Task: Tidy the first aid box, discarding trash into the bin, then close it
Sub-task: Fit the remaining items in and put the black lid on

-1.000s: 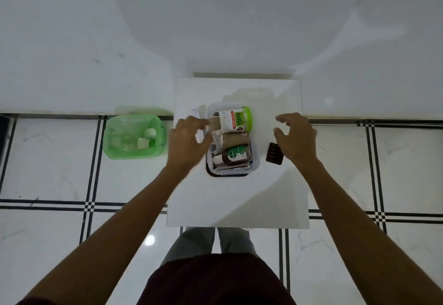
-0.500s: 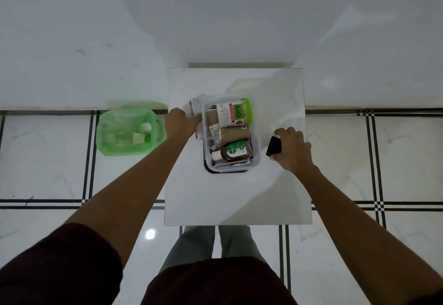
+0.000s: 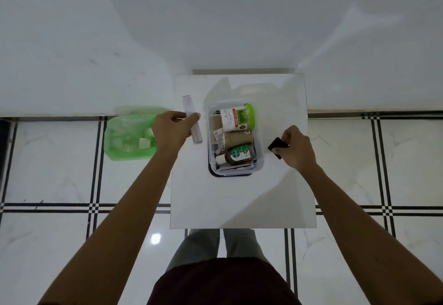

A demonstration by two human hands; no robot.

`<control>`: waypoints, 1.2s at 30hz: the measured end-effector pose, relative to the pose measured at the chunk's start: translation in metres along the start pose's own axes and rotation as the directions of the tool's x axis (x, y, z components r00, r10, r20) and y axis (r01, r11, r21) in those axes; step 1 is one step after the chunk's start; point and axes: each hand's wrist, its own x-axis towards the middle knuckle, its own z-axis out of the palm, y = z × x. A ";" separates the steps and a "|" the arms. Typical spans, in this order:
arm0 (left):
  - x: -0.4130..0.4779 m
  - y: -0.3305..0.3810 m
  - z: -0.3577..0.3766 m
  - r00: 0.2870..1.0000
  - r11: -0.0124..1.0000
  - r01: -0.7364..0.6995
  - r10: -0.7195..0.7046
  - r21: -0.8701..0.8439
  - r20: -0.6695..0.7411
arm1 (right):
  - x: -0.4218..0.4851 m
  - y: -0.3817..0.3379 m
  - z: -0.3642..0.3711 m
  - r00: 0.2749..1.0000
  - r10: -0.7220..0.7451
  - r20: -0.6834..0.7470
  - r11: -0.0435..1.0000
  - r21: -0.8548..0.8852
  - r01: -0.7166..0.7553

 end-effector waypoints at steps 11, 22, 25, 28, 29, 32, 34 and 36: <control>-0.053 -0.001 0.034 0.969 0.931 -0.247 0.240 0.270 0.062 | -0.026 -0.036 -0.030 0.976 -0.039 -0.214 0.955 0.281 0.099; -0.063 -0.019 0.041 0.884 0.660 -0.447 0.428 0.604 0.187 | -0.041 -0.054 -0.031 0.975 -0.083 -0.204 0.930 0.336 0.149; -0.060 -0.027 0.038 0.866 0.596 -0.471 0.453 0.650 0.212 | -0.042 -0.055 -0.035 0.972 -0.084 -0.219 0.915 0.369 0.163; -0.055 -0.030 0.033 0.872 0.665 -0.484 0.416 0.569 0.257 | -0.046 -0.065 -0.037 0.970 -0.069 -0.233 0.879 0.445 0.170; -0.056 -0.030 0.032 0.878 0.732 -0.478 0.410 0.485 0.247 | -0.047 -0.070 -0.036 0.976 -0.062 -0.207 0.860 0.485 0.157; -0.057 -0.032 0.029 0.925 0.883 -0.378 0.346 0.280 0.157 | -0.046 -0.081 -0.030 0.991 -0.118 -0.059 0.881 0.454 0.132; -0.056 -0.033 0.028 0.949 0.919 -0.299 0.257 0.255 0.185 | -0.042 -0.086 -0.025 0.982 -0.179 0.066 0.934 0.326 0.148; -0.057 -0.036 0.026 0.941 0.917 -0.286 0.214 0.279 0.262 | -0.038 -0.090 -0.018 0.973 -0.188 0.135 0.958 0.242 0.152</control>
